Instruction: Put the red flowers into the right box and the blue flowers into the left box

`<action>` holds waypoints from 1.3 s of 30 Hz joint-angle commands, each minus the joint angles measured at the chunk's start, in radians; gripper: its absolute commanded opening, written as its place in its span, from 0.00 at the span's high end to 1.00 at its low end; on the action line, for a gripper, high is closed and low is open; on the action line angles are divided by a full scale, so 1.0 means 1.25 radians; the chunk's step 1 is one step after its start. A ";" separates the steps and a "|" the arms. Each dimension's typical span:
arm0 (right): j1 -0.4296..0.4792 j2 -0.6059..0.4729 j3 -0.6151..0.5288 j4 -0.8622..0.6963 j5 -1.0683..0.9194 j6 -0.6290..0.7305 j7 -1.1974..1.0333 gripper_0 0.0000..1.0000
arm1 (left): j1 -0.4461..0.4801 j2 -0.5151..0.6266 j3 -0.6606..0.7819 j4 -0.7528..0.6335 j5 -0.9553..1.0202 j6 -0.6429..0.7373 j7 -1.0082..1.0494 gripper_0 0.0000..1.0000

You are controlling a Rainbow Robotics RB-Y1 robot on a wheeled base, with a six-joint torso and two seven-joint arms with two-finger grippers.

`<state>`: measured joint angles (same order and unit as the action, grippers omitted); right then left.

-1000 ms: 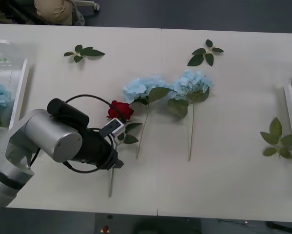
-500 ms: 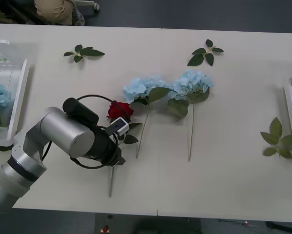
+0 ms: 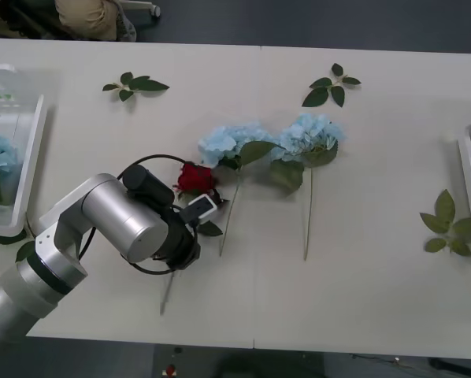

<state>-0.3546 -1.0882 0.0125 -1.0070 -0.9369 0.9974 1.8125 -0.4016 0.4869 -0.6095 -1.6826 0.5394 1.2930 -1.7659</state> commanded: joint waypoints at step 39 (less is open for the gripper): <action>0.422 0.371 -0.246 -1.130 -0.241 0.111 -0.153 0.19 | 0.064 -0.339 0.378 -0.276 0.461 -0.107 -0.390 1.00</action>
<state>0.1687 -0.6856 -0.2759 -2.3974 -1.1844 1.1389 1.5323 -0.3535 0.0799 -0.1459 -2.0011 1.1177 1.1692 -2.1447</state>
